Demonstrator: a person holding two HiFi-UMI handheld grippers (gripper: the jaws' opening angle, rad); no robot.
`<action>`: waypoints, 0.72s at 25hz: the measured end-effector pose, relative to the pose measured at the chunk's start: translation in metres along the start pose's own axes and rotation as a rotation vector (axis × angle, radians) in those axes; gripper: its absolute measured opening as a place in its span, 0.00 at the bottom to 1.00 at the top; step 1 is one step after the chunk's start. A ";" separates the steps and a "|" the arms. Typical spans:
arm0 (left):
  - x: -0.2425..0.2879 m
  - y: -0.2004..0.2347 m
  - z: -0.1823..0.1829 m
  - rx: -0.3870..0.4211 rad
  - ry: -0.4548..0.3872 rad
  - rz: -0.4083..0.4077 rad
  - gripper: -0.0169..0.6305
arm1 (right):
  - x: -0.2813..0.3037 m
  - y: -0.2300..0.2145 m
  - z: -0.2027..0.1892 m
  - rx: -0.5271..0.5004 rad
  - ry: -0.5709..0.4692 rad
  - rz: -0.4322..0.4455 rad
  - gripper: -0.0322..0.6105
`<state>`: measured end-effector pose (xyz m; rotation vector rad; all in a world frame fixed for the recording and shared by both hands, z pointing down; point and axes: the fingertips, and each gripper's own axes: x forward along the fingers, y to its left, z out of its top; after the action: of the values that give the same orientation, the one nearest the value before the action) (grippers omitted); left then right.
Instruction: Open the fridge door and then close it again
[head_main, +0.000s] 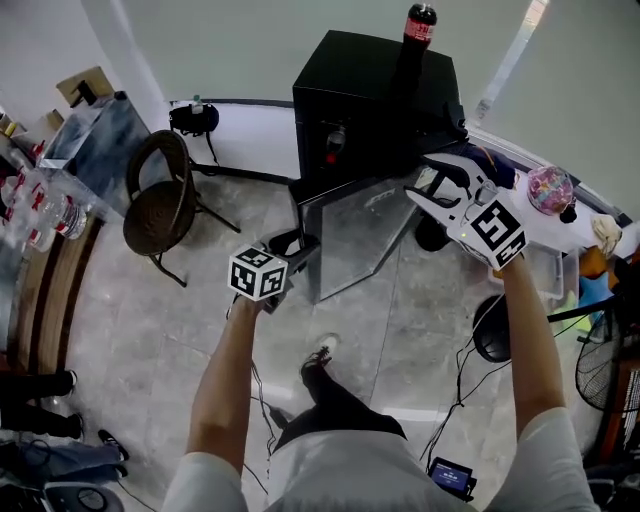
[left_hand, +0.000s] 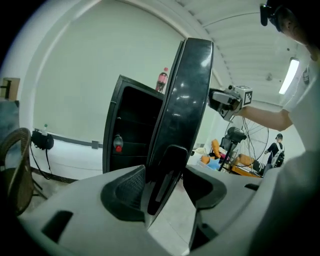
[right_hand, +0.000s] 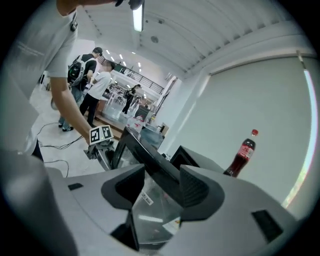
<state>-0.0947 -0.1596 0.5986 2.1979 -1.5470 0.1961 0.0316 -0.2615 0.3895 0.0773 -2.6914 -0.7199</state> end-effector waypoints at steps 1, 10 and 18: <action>-0.001 -0.006 -0.002 -0.007 -0.004 0.005 0.38 | -0.008 0.002 -0.001 0.028 -0.017 -0.019 0.38; -0.008 -0.077 -0.022 -0.041 -0.026 -0.007 0.38 | -0.063 0.053 -0.006 0.189 -0.066 -0.053 0.38; 0.001 -0.154 -0.040 0.025 -0.007 -0.065 0.38 | -0.119 0.090 -0.012 0.465 -0.151 -0.103 0.39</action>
<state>0.0530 -0.1005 0.5926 2.2668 -1.4819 0.1882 0.1502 -0.1722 0.4053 0.2889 -2.9637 -0.1158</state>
